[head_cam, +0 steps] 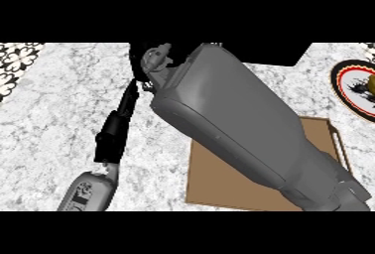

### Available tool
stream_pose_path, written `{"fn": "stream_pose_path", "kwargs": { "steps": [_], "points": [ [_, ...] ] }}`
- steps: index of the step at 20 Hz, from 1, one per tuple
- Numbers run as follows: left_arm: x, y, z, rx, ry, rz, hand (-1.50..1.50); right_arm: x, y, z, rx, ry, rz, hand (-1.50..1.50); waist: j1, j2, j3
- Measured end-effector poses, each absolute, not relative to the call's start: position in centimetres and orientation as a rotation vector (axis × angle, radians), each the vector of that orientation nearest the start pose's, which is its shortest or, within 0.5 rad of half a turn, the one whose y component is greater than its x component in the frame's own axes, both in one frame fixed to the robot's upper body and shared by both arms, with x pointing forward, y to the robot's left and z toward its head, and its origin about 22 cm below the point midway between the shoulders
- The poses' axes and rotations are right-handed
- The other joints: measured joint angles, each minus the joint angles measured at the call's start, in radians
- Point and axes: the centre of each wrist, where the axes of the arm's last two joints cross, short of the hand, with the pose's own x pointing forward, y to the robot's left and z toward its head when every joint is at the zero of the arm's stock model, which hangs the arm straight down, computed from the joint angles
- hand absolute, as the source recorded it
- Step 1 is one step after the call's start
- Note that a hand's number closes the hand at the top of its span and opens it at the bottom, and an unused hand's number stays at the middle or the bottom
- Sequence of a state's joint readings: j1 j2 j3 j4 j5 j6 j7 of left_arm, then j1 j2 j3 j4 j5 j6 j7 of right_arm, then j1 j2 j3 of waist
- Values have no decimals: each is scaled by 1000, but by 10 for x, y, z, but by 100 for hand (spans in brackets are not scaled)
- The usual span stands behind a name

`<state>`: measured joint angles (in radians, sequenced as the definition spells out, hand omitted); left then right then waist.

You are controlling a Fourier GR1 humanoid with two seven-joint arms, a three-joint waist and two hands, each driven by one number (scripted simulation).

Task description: Pick the bell pepper from the tray and place it in the tiered basket

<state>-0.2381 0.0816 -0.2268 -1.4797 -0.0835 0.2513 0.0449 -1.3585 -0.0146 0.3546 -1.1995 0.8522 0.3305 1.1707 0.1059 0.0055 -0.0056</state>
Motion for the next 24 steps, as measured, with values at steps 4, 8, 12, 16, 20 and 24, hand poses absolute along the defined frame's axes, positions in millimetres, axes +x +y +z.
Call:
{"fn": "stream_pose_path", "kwargs": {
  "steps": [4, 8, 12, 16, 20, 24],
  "points": [
    [289, 174, 37, 116, -1684, -184, 0, 342, 41, 314, -1250, -1316, 883, 150, -8, 3, 0],
    [287, 180, 37, 126, -1684, -172, 0, 359, 47, 313, -1285, -1278, 878, 150, -18, 5, 1],
    [290, 181, 38, 135, -1685, -169, 0, 376, 50, 307, -1321, -1235, 881, 150, -29, 8, 1],
    [286, 182, 37, 136, -1682, -165, 0, 389, 49, 297, -1342, -1185, 880, 150, -37, 6, 2],
    [282, 184, 34, 142, -1684, -160, 0, 405, 35, 285, -1248, -1173, 765, -150, -42, 8, 3],
    [283, 184, 35, 142, -1687, -157, 0, 415, 25, 280, -1140, -1200, 658, -150, -39, 9, 4]
  ]
}}
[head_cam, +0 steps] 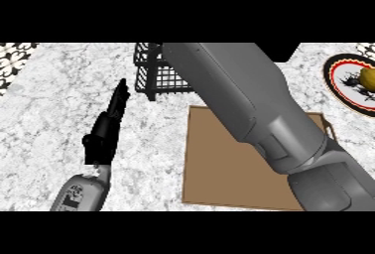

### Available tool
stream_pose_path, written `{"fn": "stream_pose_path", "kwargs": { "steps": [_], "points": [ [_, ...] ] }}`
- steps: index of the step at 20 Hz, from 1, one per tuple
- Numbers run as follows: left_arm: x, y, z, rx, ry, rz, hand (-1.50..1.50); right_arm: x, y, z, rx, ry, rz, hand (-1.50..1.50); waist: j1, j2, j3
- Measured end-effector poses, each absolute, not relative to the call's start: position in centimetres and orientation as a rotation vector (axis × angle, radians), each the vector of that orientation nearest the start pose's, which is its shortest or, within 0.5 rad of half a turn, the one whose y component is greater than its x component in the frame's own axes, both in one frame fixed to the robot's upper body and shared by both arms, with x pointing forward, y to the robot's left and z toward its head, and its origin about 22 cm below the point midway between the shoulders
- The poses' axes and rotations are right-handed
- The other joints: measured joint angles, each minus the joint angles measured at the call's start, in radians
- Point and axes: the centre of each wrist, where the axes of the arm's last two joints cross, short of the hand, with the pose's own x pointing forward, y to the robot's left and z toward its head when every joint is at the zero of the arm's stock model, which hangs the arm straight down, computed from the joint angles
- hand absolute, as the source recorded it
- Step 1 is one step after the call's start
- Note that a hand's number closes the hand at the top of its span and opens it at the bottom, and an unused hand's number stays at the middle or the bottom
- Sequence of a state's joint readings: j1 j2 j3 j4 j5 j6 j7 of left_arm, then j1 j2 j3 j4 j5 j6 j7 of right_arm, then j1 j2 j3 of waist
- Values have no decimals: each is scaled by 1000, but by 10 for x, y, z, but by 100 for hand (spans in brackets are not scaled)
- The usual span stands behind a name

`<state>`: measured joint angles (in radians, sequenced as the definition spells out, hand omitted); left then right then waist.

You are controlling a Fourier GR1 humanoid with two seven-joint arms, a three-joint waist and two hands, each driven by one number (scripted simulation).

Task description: Pick the bell pepper from the tray and place it in the tiered basket

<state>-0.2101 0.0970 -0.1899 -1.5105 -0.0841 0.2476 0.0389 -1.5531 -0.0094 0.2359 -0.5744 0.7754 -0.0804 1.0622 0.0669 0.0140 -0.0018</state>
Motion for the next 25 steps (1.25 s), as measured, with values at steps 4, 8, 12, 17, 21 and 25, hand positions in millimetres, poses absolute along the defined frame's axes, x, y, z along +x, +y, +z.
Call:
{"fn": "stream_pose_path", "kwargs": {
  "steps": [4, 8, 12, 17, 21, 25],
  "points": [
    [284, 183, 39, 141, -1689, -159, 0, 418, 20, 278, -1052, -1265, 545, -150, -4, -2, 0],
    [281, 188, 37, 157, -1679, -139, 0, 419, 15, 280, -1009, -1361, 382, -150, -23, -8, 1],
    [277, 195, 30, 177, -1667, -116, 0, 422, 5, 286, -1011, -1392, 246, -150, -51, -16, 1],
    [266, 212, 24, 211, -1644, -89, 0, 426, -27, 284, -962, -1400, 85, -150, -96, -35, 3],
    [262, 223, 21, 237, -1621, -60, 0, 422, -54, 274, -893, -1408, -19, -150, -136, -47, 5],
    [259, 229, 18, 265, -1603, -33, 0, 410, -83, 254, -842, -1416, -79, -150, -172, -57, 6]
  ]
}}
